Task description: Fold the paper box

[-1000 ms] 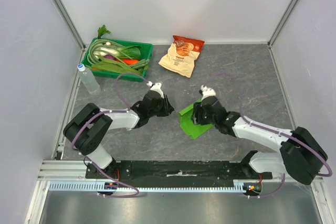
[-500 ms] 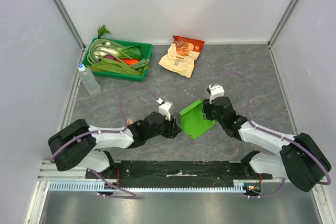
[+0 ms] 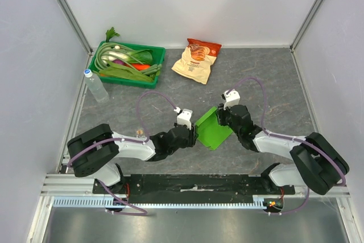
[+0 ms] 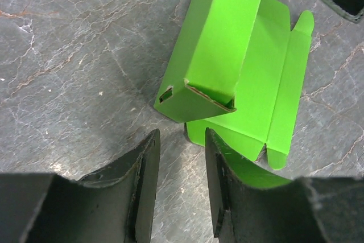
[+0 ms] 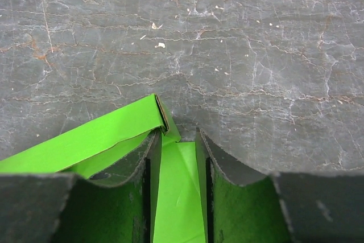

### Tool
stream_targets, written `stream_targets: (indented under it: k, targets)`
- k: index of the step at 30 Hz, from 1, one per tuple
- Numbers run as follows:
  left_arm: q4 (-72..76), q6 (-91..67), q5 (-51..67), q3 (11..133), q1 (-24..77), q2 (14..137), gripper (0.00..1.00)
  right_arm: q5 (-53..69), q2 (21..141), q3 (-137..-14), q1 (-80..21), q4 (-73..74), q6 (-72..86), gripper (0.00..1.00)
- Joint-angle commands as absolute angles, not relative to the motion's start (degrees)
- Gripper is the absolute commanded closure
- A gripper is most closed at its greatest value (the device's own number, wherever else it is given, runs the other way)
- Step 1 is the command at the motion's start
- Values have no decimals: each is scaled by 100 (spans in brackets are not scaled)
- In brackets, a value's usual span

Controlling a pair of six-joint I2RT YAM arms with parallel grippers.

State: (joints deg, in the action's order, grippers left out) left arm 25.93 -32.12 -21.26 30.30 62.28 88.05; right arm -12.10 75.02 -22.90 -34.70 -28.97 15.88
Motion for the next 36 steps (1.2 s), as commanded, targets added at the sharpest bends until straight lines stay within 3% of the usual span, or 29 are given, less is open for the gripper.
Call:
stream_targets:
  k: [1,4,9,18,25,27,31,36]
  targets:
    - [2936,-3199,-2751,3287,6372,8921,56,-1143,7699,-2250,-3480,-3621,1486,65]
    - [2927,-3225,-2865,3349,6381,8947,59,-1081,7743,-2206,-3472,-3787,1468,69]
    - [2892,-3383,-3102,3340,6469,8956,55,-1072,7813,-1987,-3472,-4235,1503,63]
    - [2821,-3613,-3840,3524,6495,9290,56,-880,8147,-1863,-3472,-4781,1643,64]
    - [3058,-3261,-4236,3595,6443,9360,47,-818,8086,-1723,-3480,-4895,2074,64]
    - [3217,-3130,-4210,3612,6381,9439,49,-747,8068,-1731,-3480,-4835,2179,64]
    - [3550,-2813,-4184,3595,6232,9518,65,-721,7981,-1775,-3489,-4693,2241,65]
    - [4076,-2348,-4245,3551,6153,9624,67,-712,8094,-1845,-3507,-4737,2189,66]
